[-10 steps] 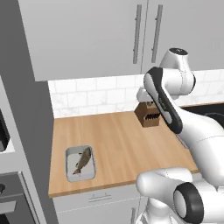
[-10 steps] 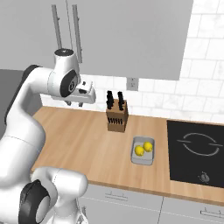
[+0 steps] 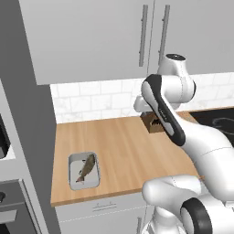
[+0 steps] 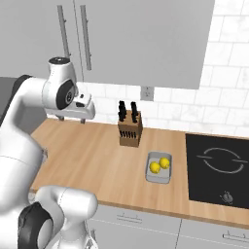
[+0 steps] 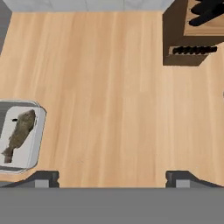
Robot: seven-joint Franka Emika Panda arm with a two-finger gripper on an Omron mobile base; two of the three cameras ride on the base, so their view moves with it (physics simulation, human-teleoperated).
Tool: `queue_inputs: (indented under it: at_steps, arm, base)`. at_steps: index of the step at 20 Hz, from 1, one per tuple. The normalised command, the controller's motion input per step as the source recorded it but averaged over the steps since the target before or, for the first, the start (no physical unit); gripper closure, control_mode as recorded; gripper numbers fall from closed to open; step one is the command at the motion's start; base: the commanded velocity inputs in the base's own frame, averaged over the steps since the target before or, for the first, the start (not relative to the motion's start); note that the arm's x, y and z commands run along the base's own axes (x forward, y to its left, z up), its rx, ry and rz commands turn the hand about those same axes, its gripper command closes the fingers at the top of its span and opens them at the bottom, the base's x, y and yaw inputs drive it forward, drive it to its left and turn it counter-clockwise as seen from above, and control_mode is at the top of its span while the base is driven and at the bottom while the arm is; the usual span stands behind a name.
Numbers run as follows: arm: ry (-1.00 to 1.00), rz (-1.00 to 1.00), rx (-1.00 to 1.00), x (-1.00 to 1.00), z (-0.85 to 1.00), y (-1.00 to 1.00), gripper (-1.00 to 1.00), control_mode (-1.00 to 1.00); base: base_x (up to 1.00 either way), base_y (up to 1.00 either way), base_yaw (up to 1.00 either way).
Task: Take the meat container that has the fish and place it on the second highest rack of the freezer. Then take the vegetable container that has the lemons and place it on the highest rack of the freezer.
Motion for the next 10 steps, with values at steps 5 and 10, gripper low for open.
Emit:
queue_inputs:
  at_steps: [5,10]
  arm:
    - [0.23,-0.17,0.0,0.0,-0.4,0.99,-1.0,-1.0]
    - [0.27,-0.37,0.03,-0.06,-0.57,0.9,-1.0,-1.0]
  base:
    - [0.0,0.0,0.0]
    - [0.0,0.0,0.0]
